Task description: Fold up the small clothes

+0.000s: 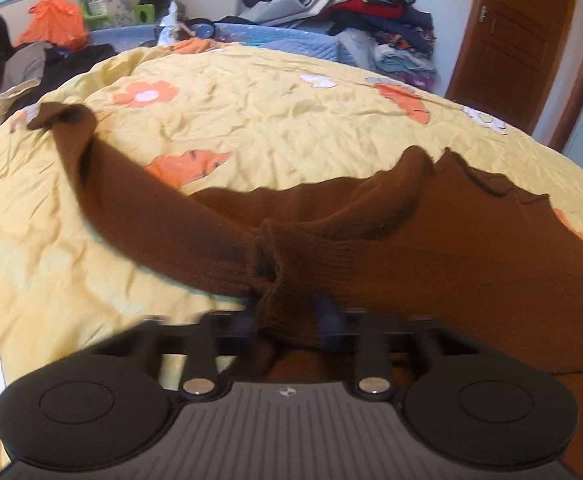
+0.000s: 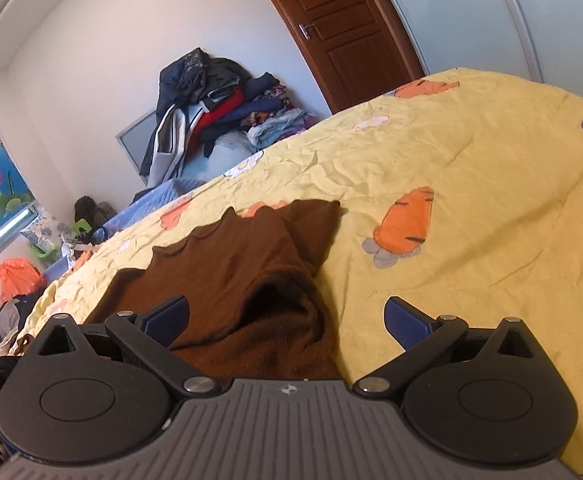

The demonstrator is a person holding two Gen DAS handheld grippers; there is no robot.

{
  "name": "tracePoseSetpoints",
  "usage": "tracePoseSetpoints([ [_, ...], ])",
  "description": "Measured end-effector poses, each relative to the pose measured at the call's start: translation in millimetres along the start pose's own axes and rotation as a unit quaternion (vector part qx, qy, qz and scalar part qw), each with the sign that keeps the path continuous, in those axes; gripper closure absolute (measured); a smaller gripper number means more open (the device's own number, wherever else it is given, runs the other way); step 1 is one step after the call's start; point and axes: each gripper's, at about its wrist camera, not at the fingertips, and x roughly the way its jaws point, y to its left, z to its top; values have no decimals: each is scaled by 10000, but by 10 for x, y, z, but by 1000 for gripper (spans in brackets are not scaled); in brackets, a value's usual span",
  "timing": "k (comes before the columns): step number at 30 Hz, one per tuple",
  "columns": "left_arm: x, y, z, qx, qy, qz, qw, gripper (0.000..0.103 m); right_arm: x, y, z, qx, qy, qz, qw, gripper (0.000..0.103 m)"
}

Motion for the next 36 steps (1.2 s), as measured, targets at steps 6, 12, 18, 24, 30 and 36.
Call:
tracePoseSetpoints([
  [6, -165, -65, 191, 537, -417, 273, 9973, 94, -103, 69, 106, -273, -184, 32, 9995, 0],
  [12, -100, -271, -66, 1535, -520, 688, 9844, 93, -66, 160, 215, -487, -236, 140, 9984, 0],
  [18, -24, -251, -194, 1573, -565, 740, 9831, 93, 442, 52, 557, -303, 203, 97, 9993, 5],
  [24, -23, -347, -338, 1802, -929, 998, 9741, 93, 1250, -186, 913, 306, 1162, -244, 9925, 41],
  [30, -18, -338, -333, 1730, -938, 930, 9760, 93, 1567, -151, 870, 127, 1607, -209, 9867, 88],
  [36, -11, -345, -347, 1784, -956, 981, 9744, 93, 1442, -440, 1064, 321, 1247, -325, 9911, 94],
])
